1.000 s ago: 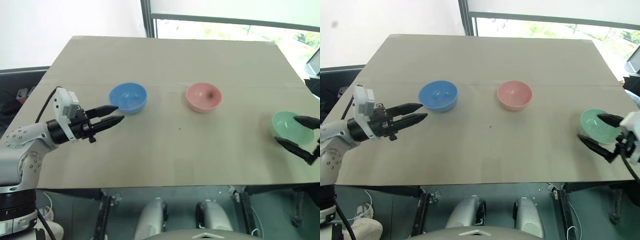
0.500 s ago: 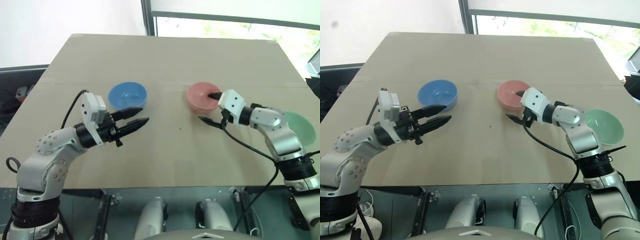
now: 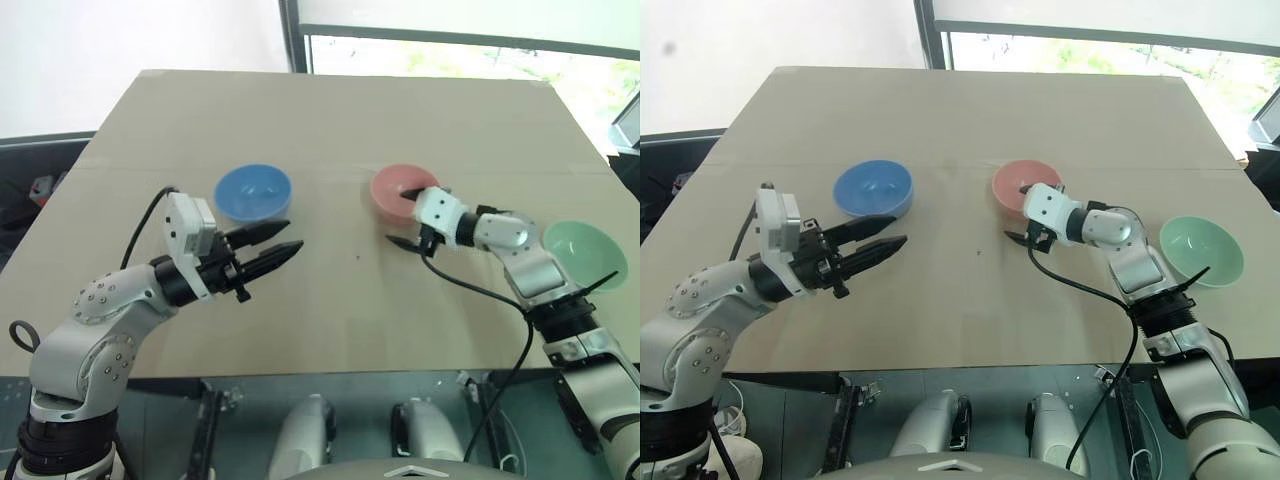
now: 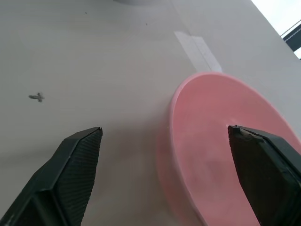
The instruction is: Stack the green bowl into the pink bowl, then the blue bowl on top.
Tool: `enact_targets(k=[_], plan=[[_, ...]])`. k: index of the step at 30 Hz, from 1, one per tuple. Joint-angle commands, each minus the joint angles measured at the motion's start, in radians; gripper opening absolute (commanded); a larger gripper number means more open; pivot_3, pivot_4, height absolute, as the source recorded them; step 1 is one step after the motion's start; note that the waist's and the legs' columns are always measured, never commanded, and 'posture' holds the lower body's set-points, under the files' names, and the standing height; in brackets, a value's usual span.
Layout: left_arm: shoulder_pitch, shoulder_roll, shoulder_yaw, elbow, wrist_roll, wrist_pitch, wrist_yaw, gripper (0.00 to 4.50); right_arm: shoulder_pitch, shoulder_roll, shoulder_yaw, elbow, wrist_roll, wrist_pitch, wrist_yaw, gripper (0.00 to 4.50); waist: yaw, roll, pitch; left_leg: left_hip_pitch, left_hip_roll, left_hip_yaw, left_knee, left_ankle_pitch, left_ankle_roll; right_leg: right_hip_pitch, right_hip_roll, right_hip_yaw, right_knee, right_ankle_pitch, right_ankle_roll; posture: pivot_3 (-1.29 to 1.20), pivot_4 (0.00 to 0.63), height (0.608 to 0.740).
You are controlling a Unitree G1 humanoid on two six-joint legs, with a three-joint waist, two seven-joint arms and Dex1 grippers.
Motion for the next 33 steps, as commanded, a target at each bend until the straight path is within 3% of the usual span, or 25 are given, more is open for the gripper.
enact_targets(k=[1, 6, 8, 9, 12, 20, 25, 28, 33], plan=[[0.000, 0.007, 0.034, -0.056, -0.017, -0.014, 0.013, 2.22, -0.060, 0.009, -0.006, 0.081, -0.027, -0.046, -0.017, 3.25, -0.003, 0.000, 0.000, 0.000, 0.000, 0.000, 0.000, 0.000, 0.000, 0.000, 0.000, 0.000, 0.000, 0.000, 0.000, 0.00, 0.150, 0.740], [0.013, 0.003, 0.043, -0.060, -0.016, -0.020, 0.020, 2.22, -0.083, 0.020, 0.001, 0.136, -0.046, -0.089, -0.009, 1.34, -0.010, 0.000, 0.000, 0.000, 0.000, 0.000, -0.001, 0.000, 0.000, 0.000, 0.000, 0.000, 0.000, 0.000, 0.000, 0.00, 0.150, 0.740], [0.019, -0.002, 0.047, -0.060, -0.017, -0.021, 0.026, 2.22, -0.083, 0.019, 0.005, 0.127, -0.049, -0.100, 0.000, 0.36, -0.012, 0.000, 0.000, 0.000, 0.000, 0.000, -0.001, 0.000, 0.000, 0.000, 0.000, 0.000, 0.000, 0.000, 0.000, 0.00, 0.150, 0.740], [0.022, -0.004, 0.047, -0.059, -0.016, -0.023, 0.027, 2.22, -0.078, 0.016, 0.005, 0.108, -0.047, -0.099, 0.009, 0.12, -0.012, 0.000, 0.000, 0.000, 0.000, 0.000, -0.001, 0.000, 0.000, 0.000, 0.000, 0.000, 0.000, 0.000, 0.000, 0.00, 0.150, 0.740], [0.033, -0.011, 0.043, -0.052, -0.007, -0.032, 0.026, 2.22, -0.030, -0.012, 0.013, -0.021, -0.020, -0.072, 0.087, 0.12, -0.010, 0.001, 0.001, 0.000, 0.000, 0.000, -0.001, 0.000, 0.000, 0.000, 0.000, 0.000, 0.000, 0.000, 0.000, 0.00, 0.150, 0.740], [0.040, -0.038, 0.007, -0.005, 0.033, -0.073, 0.006, 2.22, 0.187, -0.119, 0.066, -0.542, 0.060, 0.272, 0.266, 0.12, -0.006, 0.001, 0.001, -0.001, 0.000, -0.001, -0.001, 0.000, 0.000, 0.000, -0.001, -0.001, 0.000, 0.000, 0.000, 0.00, 0.150, 0.740], [0.015, -0.047, -0.025, 0.017, 0.040, -0.081, -0.014, 2.22, 0.236, -0.123, 0.073, -0.618, 0.050, 0.363, 0.234, 1.79, -0.006, 0.000, 0.000, 0.001, 0.000, -0.001, 0.000, 0.000, 0.000, 0.001, 0.000, -0.001, 0.000, 0.000, 0.000, 0.00, 0.150, 0.740], [-0.001, -0.045, -0.032, 0.032, 0.043, -0.085, -0.026, 2.22, 0.242, -0.115, 0.006, -0.659, 0.072, 0.409, 0.174, 3.09, -0.002, 0.000, 0.000, 0.001, 0.000, -0.001, 0.000, 0.000, 0.000, 0.001, -0.001, -0.001, 0.000, 0.000, 0.000, 0.00, 0.150, 0.740], [-0.028, -0.045, -0.050, 0.056, 0.050, -0.092, -0.048, 2.22, 0.344, -0.162, -0.318, -0.906, 0.292, 0.704, 0.145, 3.09, 0.016, 0.001, 0.000, -0.001, 0.000, -0.002, -0.001, 0.000, 0.000, 0.000, -0.001, -0.002, 0.000, 0.000, 0.000, 0.00, 0.150, 0.740]])
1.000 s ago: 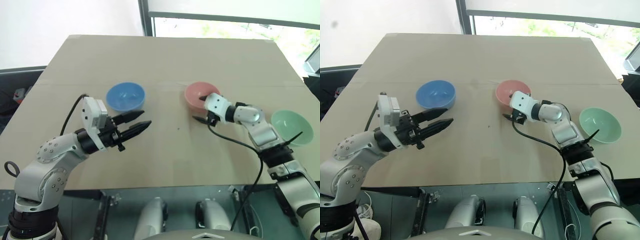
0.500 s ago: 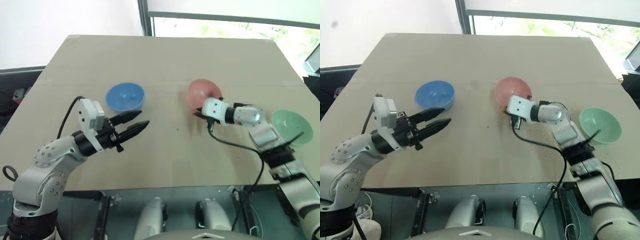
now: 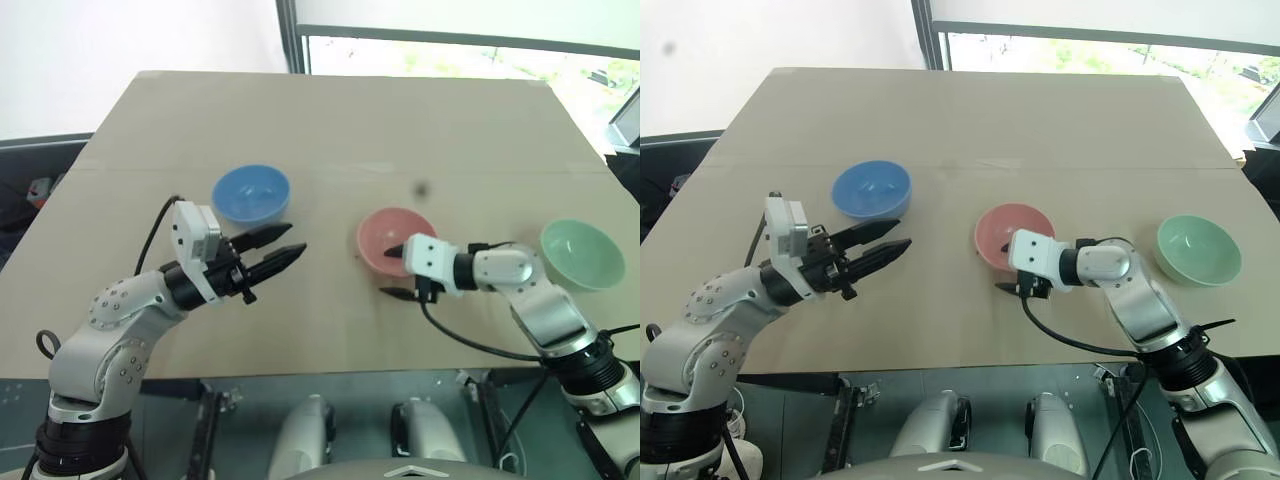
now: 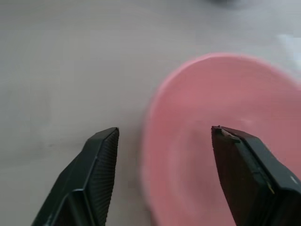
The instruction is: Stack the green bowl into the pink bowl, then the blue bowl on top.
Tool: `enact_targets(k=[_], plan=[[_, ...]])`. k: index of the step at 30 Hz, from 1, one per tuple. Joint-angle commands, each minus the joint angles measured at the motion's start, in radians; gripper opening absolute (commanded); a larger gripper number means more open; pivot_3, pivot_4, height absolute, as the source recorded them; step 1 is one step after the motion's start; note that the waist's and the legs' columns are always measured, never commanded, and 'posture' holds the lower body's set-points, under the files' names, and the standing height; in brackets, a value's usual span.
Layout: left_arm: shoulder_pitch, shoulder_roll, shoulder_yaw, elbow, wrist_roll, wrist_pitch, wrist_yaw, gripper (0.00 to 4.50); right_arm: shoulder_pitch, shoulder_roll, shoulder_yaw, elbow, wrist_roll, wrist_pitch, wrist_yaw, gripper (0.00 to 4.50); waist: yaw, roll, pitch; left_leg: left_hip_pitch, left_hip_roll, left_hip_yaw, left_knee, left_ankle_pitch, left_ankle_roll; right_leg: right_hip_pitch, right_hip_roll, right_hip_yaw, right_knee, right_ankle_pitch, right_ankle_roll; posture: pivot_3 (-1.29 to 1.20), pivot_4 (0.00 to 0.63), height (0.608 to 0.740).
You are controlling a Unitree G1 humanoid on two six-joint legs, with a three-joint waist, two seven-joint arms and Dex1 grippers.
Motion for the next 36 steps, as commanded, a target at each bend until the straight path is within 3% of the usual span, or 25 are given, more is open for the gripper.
enact_targets(k=[1, 4, 7, 13, 17, 20, 24, 26, 32, 36], plan=[[-0.024, 0.004, -0.002, 0.009, 0.010, -0.030, -0.022, 2.22, 0.075, -0.057, -0.303, -0.214, 0.170, 0.217, -0.033, 3.09, 0.010, 0.000, 0.000, -0.001, 0.000, -0.001, 0.000, 0.000, 0.001, 0.000, 0.000, -0.001, 0.000, 0.000, 0.000, 0.00, 0.150, 0.740], [-0.047, -0.005, -0.020, 0.031, 0.016, -0.038, -0.038, 2.22, 0.169, -0.098, -0.473, -0.195, 0.119, 0.254, -0.145, 3.09, 0.012, -0.001, 0.000, -0.001, -0.001, 0.000, 0.000, -0.001, 0.002, 0.001, -0.001, -0.001, -0.002, 0.000, 0.000, 0.00, 0.150, 0.740], [-0.077, -0.019, -0.037, 0.052, -0.013, -0.064, -0.115, 2.22, 0.303, -0.141, -0.525, -0.087, -0.024, 0.161, -0.283, 3.09, 0.016, -0.002, -0.001, 0.000, -0.002, 0.000, 0.000, -0.001, 0.002, 0.001, -0.001, -0.001, -0.004, 0.000, 0.000, 0.00, 0.150, 0.740], [-0.110, 0.046, -0.062, 0.066, -0.132, -0.029, -0.396, 2.22, 0.349, -0.114, -0.453, 0.065, -0.096, 0.101, -0.412, 3.09, -0.014, 0.000, -0.001, 0.004, -0.001, 0.005, 0.000, 0.000, 0.001, 0.001, 0.002, 0.004, 0.000, 0.000, 0.000, 0.00, 0.150, 0.740], [-0.157, 0.063, -0.085, 0.089, -0.142, -0.011, -0.449, 2.22, 0.321, -0.099, -0.421, 0.142, -0.091, 0.072, -0.430, 3.09, -0.015, 0.000, -0.001, 0.005, 0.000, 0.005, 0.000, 0.000, 0.000, 0.001, 0.002, 0.005, 0.000, 0.000, 0.000, 0.00, 0.150, 0.740], [-0.179, 0.050, -0.087, 0.100, -0.127, -0.019, -0.437, 2.22, 0.302, -0.094, -0.421, 0.162, -0.067, 0.065, -0.422, 2.28, -0.011, 0.000, -0.001, 0.004, 0.000, 0.004, 0.000, 0.000, 0.001, 0.001, 0.002, 0.005, -0.001, 0.000, 0.000, 0.00, 0.150, 0.740], [-0.168, 0.037, -0.088, 0.096, -0.113, -0.028, -0.417, 2.22, 0.286, -0.105, -0.422, 0.151, -0.062, 0.053, -0.423, 0.55, -0.009, 0.000, -0.001, 0.002, 0.000, 0.004, 0.000, -0.001, 0.002, 0.000, 0.001, 0.005, -0.001, 0.000, 0.000, 0.00, 0.150, 0.740], [-0.161, 0.030, -0.083, 0.096, -0.106, -0.031, -0.401, 2.22, 0.277, -0.113, -0.422, 0.135, -0.064, 0.048, -0.425, 0.02, -0.007, 0.000, -0.001, 0.002, 0.000, 0.004, 0.000, -0.001, 0.002, 0.000, 0.001, 0.004, -0.002, 0.000, 0.000, 0.00, 0.150, 0.740], [-0.137, -0.003, -0.067, 0.126, 0.003, -0.078, -0.267, 2.22, 0.197, -0.071, -0.319, -0.157, 0.143, 0.044, -0.254, 0.02, -0.016, 0.001, 0.000, 0.003, 0.001, 0.004, 0.000, -0.001, 0.001, 0.000, 0.002, 0.005, -0.001, 0.000, 0.000, 0.00, 0.150, 0.740], [-0.150, -0.070, -0.022, 0.176, 0.086, -0.095, -0.059, 2.22, 0.066, 0.034, -0.102, -0.208, 0.219, 0.082, -0.202, 0.02, -0.015, 0.000, -0.001, 0.004, 0.002, 0.002, 0.000, -0.001, 0.001, 0.001, 0.002, 0.004, 0.000, 0.000, 0.000, 0.00, 0.150, 0.740]])
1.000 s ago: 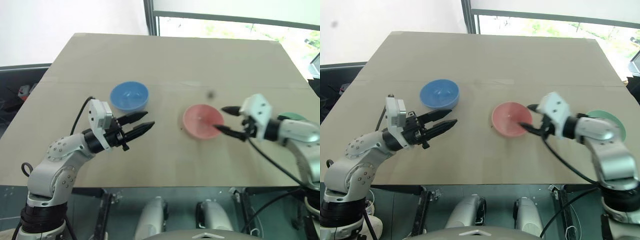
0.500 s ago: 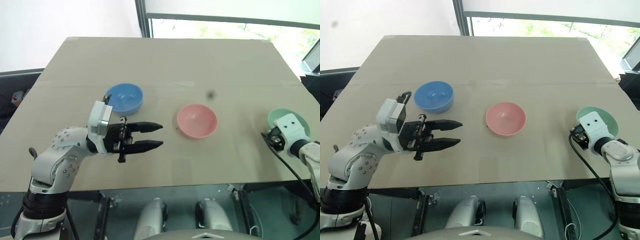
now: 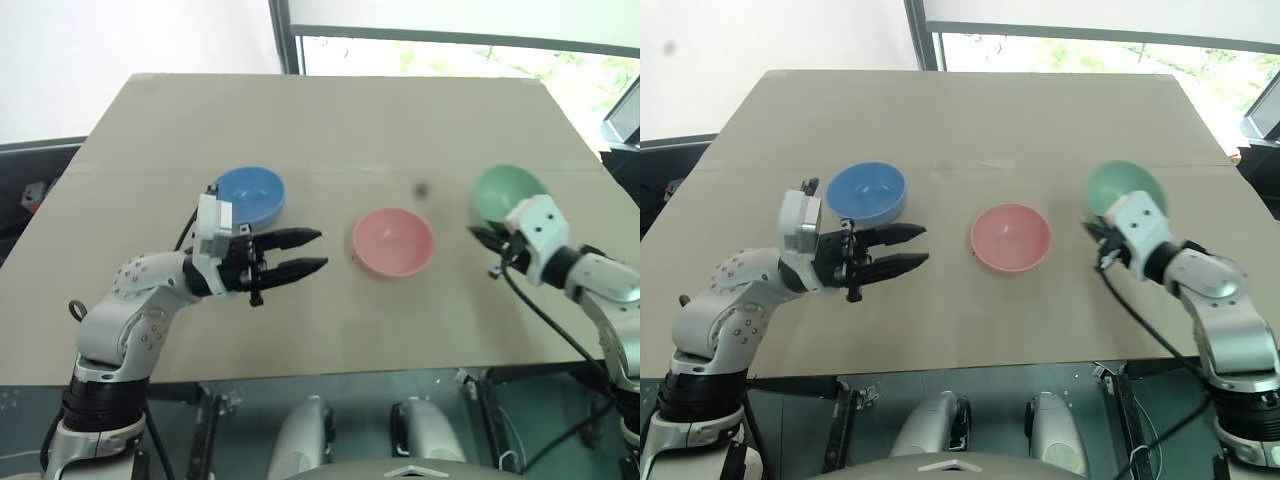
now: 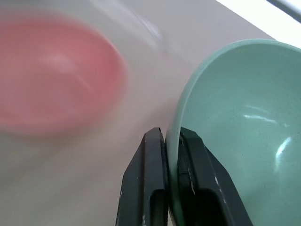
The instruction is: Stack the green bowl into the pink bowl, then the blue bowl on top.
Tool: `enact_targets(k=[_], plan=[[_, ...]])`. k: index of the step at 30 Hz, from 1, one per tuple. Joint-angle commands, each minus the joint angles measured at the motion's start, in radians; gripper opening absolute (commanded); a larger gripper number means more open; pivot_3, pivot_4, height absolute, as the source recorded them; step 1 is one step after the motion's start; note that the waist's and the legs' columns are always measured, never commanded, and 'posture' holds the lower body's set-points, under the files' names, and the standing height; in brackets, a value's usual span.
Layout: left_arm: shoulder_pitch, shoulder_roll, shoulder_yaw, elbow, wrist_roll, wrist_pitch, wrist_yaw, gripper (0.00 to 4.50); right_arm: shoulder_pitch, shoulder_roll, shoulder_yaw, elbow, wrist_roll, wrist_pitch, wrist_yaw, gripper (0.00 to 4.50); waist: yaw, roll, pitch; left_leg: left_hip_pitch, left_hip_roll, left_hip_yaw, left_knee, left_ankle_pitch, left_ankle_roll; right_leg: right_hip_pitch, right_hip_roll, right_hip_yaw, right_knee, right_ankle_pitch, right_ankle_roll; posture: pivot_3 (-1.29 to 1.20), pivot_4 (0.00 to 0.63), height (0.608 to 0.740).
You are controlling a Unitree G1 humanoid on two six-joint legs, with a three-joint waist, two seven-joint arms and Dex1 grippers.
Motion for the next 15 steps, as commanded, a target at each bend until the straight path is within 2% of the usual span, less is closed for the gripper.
enact_targets(k=[1, 2, 6, 9, 12, 15], plan=[[-0.020, -0.038, 0.054, 0.021, 0.073, -0.029, 0.178, 2.22, -0.087, 0.054, 0.175, -0.012, 0.039, 0.019, 0.050, 0.02, 0.004, -0.002, 0.000, -0.001, 0.000, 0.000, 0.000, 0.000, 0.000, 0.000, 0.000, 0.000, 0.000, 0.000, 0.000, 0.00, 0.150, 0.740], [-0.025, -0.040, 0.052, 0.021, 0.087, -0.032, 0.194, 2.22, -0.098, 0.054, 0.199, 0.006, 0.029, 0.022, 0.054, 0.02, 0.008, -0.002, 0.000, -0.001, -0.001, -0.001, 0.000, 0.000, 0.000, 0.000, -0.001, -0.001, 0.000, 0.000, 0.000, 0.00, 0.150, 0.740], [-0.071, -0.039, 0.057, -0.006, 0.173, 0.003, 0.352, 2.22, -0.137, 0.056, 0.291, 0.140, -0.049, -0.069, 0.059, 1.51, 0.031, -0.003, -0.001, -0.004, -0.004, -0.002, 0.002, -0.001, 0.002, 0.000, -0.003, -0.003, -0.001, 0.000, 0.000, 0.00, 0.150, 0.740], [-0.064, 0.014, 0.029, -0.066, 0.307, 0.050, 0.469, 2.22, -0.147, 0.058, 0.273, 0.153, -0.074, -0.111, 0.033, 2.74, 0.027, -0.003, 0.000, -0.005, -0.005, -0.002, 0.003, -0.001, 0.002, 0.000, -0.004, -0.003, 0.000, 0.000, 0.000, 0.00, 0.150, 0.740], [-0.064, 0.068, -0.015, -0.129, 0.400, 0.200, 0.569, 2.22, -0.150, 0.066, 0.205, 0.115, -0.039, -0.128, 0.016, 2.74, 0.024, -0.002, 0.000, -0.005, -0.004, -0.002, 0.001, -0.001, 0.002, -0.001, -0.003, -0.003, 0.000, 0.000, 0.000, 0.00, 0.150, 0.740], [-0.103, 0.162, -0.133, -0.144, 0.517, 0.327, 0.589, 2.22, -0.160, 0.125, 0.124, 0.071, 0.077, -0.106, 0.005, 2.74, 0.024, -0.002, 0.000, -0.004, -0.003, -0.002, 0.000, 0.000, 0.000, -0.001, -0.001, -0.003, 0.000, 0.000, 0.000, 0.00, 0.150, 0.740]])
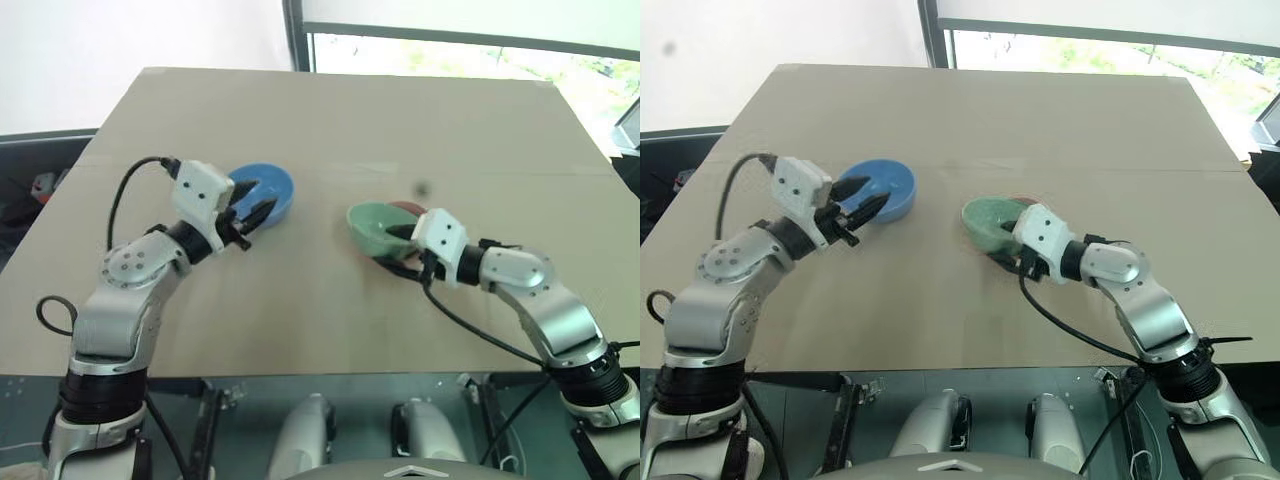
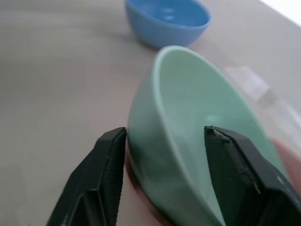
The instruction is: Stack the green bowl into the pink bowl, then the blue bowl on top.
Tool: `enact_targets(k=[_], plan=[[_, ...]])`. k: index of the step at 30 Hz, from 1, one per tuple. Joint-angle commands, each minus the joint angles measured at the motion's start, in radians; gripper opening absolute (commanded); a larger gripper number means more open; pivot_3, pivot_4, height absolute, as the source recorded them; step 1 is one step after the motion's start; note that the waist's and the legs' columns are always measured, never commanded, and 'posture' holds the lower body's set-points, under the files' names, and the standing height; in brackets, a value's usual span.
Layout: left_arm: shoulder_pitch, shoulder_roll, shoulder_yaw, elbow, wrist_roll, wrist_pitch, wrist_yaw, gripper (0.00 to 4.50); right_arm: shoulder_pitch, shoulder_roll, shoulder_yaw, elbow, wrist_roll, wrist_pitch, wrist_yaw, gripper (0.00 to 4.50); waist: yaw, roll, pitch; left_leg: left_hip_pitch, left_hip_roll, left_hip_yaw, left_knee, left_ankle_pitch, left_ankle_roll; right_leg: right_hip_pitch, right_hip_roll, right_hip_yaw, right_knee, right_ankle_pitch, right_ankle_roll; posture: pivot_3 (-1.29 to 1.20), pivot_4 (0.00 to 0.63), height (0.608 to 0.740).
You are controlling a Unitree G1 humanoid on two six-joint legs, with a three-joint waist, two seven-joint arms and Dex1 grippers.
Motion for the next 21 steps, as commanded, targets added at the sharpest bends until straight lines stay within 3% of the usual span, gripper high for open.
enact_targets(k=[1, 8, 9, 12, 13, 21], plan=[[-0.051, 0.083, -0.110, -0.048, 0.123, 0.122, 0.032, 2.22, -0.033, 0.055, -0.100, -0.091, 0.123, -0.001, -0.017, 2.74, 0.000, 0.001, 0.000, 0.000, -0.001, 0.000, 0.000, 0.001, -0.001, 0.000, 0.001, 0.000, 0.000, 0.000, 0.000, 0.00, 0.150, 0.740], [-0.202, 0.089, -0.269, 0.064, 0.243, 0.239, 0.040, 2.22, -0.068, 0.098, -0.087, -0.074, 0.150, -0.047, -0.014, 2.74, 0.002, 0.000, 0.000, 0.001, -0.001, 0.000, 0.000, 0.001, -0.002, 0.000, 0.001, 0.000, 0.000, 0.000, 0.000, 0.00, 0.150, 0.740], [-0.216, 0.092, -0.289, 0.087, 0.259, 0.231, 0.032, 1.67, -0.070, 0.099, -0.082, -0.071, 0.146, -0.050, -0.013, 2.84, 0.001, 0.000, 0.000, 0.001, -0.002, 0.000, 0.000, 0.001, -0.002, 0.000, 0.001, 0.000, 0.001, 0.000, 0.000, 0.00, 0.150, 0.740], [-0.241, 0.090, -0.321, 0.120, 0.283, 0.211, 0.008, 0.66, -0.074, 0.099, -0.072, -0.069, 0.141, -0.057, -0.011, 2.84, -0.001, 0.000, 0.000, 0.001, -0.001, 0.000, -0.001, 0.001, -0.002, -0.001, 0.002, 0.000, 0.001, 0.000, 0.000, 0.00, 0.150, 0.740], [-0.246, 0.087, -0.325, 0.125, 0.287, 0.211, 0.000, 0.10, -0.075, 0.100, -0.071, -0.070, 0.142, -0.057, -0.012, 2.84, -0.001, 0.000, 0.000, 0.000, -0.001, 0.000, -0.001, 0.001, -0.002, -0.001, 0.002, 0.000, 0.001, 0.000, 0.000, 0.00, 0.150, 0.740], [-0.274, 0.069, -0.323, 0.175, 0.325, 0.184, -0.021, 0.02, -0.060, 0.093, -0.084, -0.080, 0.147, -0.058, -0.022, 2.84, 0.001, 0.000, 0.000, -0.002, -0.002, 0.001, -0.001, 0.001, -0.002, -0.003, 0.001, 0.001, 0.001, 0.000, 0.000, 0.00, 0.150, 0.740]])
